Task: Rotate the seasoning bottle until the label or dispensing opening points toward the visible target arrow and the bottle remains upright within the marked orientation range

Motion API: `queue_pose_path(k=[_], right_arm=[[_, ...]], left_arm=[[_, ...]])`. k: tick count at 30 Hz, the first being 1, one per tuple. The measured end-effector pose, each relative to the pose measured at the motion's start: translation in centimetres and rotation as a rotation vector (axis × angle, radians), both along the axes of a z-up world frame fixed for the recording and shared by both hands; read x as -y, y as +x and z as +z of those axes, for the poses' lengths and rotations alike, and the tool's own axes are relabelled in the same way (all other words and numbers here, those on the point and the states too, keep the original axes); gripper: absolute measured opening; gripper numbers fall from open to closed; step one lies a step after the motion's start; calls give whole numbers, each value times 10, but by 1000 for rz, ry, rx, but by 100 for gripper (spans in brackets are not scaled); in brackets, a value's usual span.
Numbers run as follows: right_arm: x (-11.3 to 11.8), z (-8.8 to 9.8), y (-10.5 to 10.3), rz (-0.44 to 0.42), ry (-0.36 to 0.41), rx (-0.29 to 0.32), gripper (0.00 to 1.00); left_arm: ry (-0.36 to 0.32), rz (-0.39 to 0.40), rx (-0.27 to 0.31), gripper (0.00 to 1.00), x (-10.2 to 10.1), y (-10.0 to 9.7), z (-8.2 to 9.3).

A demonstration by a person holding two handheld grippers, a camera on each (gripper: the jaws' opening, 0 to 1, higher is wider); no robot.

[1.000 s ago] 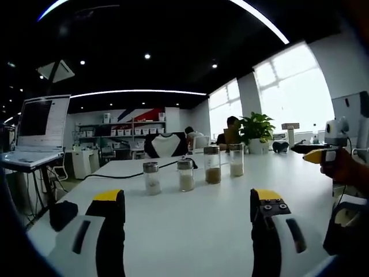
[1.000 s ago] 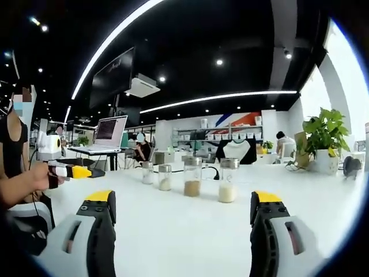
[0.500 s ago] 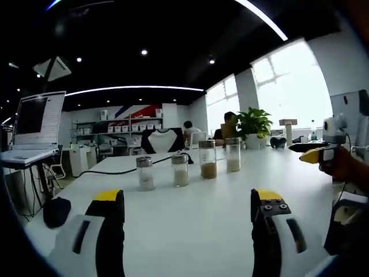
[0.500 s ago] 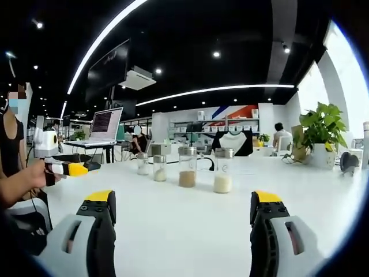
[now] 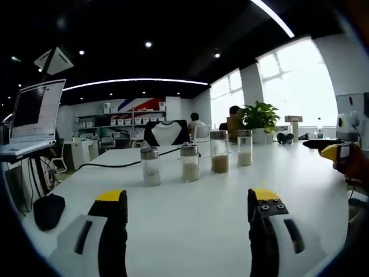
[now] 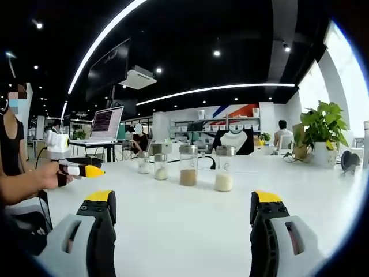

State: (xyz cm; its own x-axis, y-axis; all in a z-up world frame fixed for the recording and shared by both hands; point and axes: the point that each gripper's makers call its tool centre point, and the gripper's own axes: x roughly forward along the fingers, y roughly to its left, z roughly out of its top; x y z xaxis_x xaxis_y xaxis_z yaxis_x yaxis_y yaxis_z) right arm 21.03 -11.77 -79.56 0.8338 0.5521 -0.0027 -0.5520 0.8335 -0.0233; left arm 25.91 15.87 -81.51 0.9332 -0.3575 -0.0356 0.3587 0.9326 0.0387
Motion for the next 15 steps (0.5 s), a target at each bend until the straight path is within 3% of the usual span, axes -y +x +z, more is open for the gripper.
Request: queue_pose_path(k=[8, 15], right_arm=[[1, -4, 2, 0, 8, -12, 99], [-1, -5, 2, 6, 7, -12, 99]], left_arm=[[5, 2, -21, 86, -2, 28, 1], [-43, 30, -25, 83, -11, 51, 6]])
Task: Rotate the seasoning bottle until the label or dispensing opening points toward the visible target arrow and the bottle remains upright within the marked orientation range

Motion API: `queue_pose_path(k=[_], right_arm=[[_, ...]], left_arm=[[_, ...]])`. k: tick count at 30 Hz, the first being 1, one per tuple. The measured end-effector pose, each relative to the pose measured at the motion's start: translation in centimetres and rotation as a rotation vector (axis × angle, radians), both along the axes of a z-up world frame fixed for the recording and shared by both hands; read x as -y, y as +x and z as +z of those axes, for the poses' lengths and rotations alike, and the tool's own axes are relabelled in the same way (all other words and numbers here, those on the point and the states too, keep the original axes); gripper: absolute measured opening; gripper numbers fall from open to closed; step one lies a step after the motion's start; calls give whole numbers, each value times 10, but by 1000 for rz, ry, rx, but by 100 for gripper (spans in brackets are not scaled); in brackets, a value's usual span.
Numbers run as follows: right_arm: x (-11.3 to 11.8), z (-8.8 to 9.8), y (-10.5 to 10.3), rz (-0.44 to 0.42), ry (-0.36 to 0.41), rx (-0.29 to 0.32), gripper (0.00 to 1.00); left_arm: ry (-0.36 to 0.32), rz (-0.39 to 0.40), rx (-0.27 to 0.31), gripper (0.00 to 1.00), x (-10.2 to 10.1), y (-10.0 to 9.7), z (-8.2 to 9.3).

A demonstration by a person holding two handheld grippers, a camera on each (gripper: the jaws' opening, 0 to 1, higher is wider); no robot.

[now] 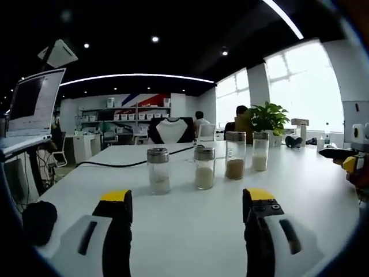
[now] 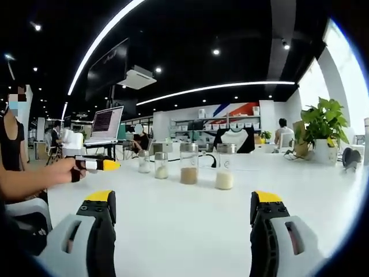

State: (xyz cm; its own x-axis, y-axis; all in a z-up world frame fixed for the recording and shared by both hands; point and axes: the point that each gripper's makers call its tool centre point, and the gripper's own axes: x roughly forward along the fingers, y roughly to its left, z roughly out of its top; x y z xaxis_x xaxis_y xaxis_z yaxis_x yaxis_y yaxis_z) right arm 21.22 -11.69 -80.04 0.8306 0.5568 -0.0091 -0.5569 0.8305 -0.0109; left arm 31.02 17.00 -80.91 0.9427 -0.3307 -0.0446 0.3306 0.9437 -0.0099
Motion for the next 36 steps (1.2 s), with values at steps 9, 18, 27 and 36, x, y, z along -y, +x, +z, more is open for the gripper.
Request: queue_pose_path(k=[9, 18, 27, 36], right_arm=[[2, -2, 1, 1, 8, -5, 99], [1, -1, 1, 11, 18, 1, 99], [-1, 4, -1, 43, 62, -6, 95], [-2, 4, -1, 42, 56, -9, 97]], left_arm=[[27, 21, 28, 86, -2, 19, 3], [37, 24, 8, 84, -1, 37, 1], [18, 78, 26, 72, -12, 63, 4], [35, 103, 38, 65, -12, 82, 4]])
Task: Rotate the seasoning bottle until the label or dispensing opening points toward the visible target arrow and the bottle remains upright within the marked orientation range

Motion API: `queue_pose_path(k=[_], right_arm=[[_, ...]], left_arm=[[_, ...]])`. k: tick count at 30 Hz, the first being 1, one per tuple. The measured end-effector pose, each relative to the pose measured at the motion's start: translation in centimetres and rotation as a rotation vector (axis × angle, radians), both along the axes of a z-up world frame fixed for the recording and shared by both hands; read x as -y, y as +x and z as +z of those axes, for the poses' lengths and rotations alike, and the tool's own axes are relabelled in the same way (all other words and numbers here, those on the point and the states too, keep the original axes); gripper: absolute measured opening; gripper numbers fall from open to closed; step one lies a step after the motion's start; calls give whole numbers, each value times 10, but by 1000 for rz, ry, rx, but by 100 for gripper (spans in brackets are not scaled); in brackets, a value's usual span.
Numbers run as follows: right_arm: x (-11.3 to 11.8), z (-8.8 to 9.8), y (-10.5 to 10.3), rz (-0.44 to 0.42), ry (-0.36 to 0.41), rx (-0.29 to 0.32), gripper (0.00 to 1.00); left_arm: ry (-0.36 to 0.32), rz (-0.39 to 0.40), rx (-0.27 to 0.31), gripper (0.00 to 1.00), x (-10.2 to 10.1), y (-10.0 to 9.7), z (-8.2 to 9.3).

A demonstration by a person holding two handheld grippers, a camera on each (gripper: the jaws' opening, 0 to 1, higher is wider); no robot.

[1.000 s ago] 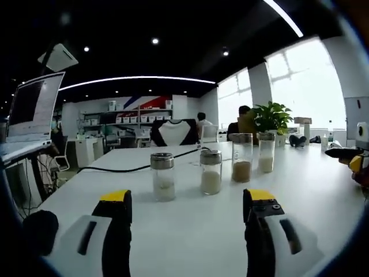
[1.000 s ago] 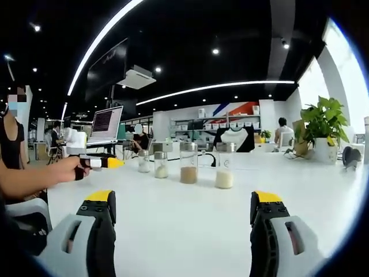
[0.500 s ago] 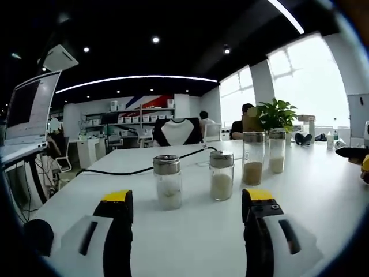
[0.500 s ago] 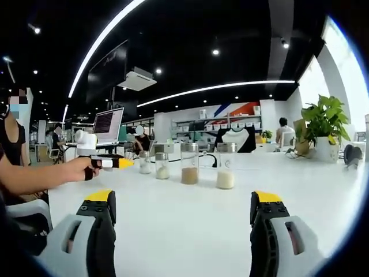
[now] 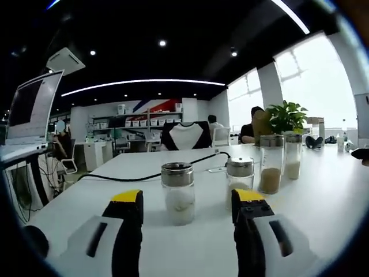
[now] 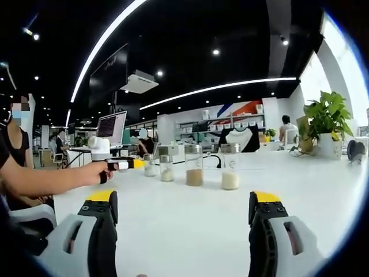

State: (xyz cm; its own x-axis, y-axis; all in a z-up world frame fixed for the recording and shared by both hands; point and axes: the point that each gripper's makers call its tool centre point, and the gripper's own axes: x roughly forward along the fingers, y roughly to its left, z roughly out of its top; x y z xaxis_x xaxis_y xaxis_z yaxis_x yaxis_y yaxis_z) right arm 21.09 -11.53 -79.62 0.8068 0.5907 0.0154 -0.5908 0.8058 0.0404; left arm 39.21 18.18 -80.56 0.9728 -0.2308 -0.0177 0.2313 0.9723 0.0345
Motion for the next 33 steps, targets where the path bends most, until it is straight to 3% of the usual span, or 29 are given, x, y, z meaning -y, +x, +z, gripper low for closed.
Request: queue_pose_path(k=[15, 27, 33], right_arm=[[10, -1, 4, -27, 36, -6, 99], [9, -3, 5, -25, 32, -12, 99], [13, -4, 6, -33, 26, -16, 98]], left_arm=[[-5, 8, -33, 58, -4, 28, -13], [-22, 10, 10, 51, -4, 40, 2], [26, 9, 3, 48, -1, 46, 0]])
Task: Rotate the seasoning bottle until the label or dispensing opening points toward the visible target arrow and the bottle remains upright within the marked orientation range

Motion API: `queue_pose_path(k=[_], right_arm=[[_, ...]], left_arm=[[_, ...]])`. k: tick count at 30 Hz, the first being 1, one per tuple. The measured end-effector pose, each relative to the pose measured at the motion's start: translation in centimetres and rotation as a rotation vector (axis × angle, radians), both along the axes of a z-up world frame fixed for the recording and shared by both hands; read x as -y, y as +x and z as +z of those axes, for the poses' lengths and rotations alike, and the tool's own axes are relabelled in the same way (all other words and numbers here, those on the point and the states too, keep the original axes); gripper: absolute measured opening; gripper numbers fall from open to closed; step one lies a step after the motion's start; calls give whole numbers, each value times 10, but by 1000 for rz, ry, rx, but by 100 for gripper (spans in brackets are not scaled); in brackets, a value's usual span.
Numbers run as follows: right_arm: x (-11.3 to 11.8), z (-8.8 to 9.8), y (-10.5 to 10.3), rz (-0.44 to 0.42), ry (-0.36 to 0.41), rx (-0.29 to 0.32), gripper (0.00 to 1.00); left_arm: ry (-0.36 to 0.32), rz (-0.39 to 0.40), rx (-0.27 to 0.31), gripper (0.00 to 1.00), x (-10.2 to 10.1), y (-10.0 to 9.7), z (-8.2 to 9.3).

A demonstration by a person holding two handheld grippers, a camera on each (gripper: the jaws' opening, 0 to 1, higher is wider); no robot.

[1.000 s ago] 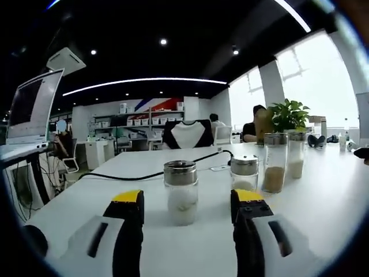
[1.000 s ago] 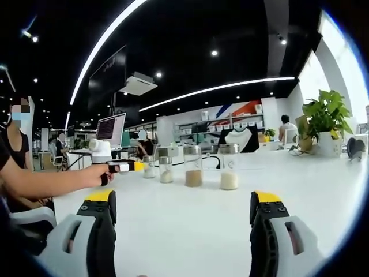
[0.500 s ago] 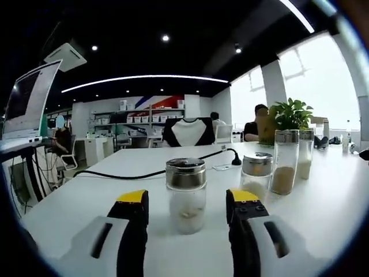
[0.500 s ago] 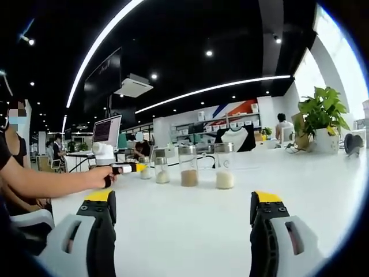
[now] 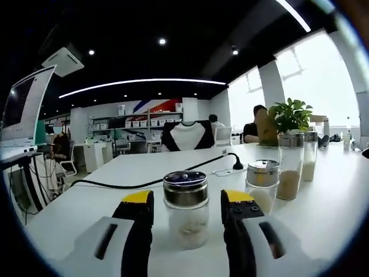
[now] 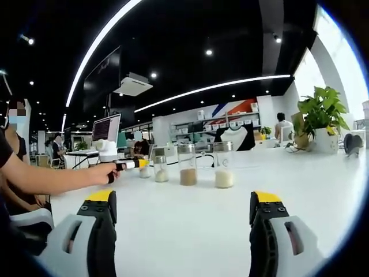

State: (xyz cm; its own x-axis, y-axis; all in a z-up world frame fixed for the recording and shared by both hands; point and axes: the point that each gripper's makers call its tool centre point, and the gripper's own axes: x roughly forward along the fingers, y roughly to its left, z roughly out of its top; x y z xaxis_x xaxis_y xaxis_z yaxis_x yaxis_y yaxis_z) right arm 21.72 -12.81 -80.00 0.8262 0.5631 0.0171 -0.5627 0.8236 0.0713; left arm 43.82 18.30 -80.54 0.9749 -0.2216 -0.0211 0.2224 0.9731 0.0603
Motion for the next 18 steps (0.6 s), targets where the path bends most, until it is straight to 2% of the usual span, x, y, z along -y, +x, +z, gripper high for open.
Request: queue_pose_path(k=[6, 8, 12, 18], right_arm=[[10, 2, 1, -25, -6, -2, 96], [15, 4, 2, -31, 4, -3, 96], [16, 5, 1, -35, 16, -2, 95], [12, 5, 0, -30, 12, -6, 95]], left_arm=[[35, 16, 12, 42, -2, 1, 0], [-18, -1, 40, 40, 3, 0, 7], [29, 22, 37, 34, 1, 1, 7], [-5, 15, 32, 34, 1, 4, 10]])
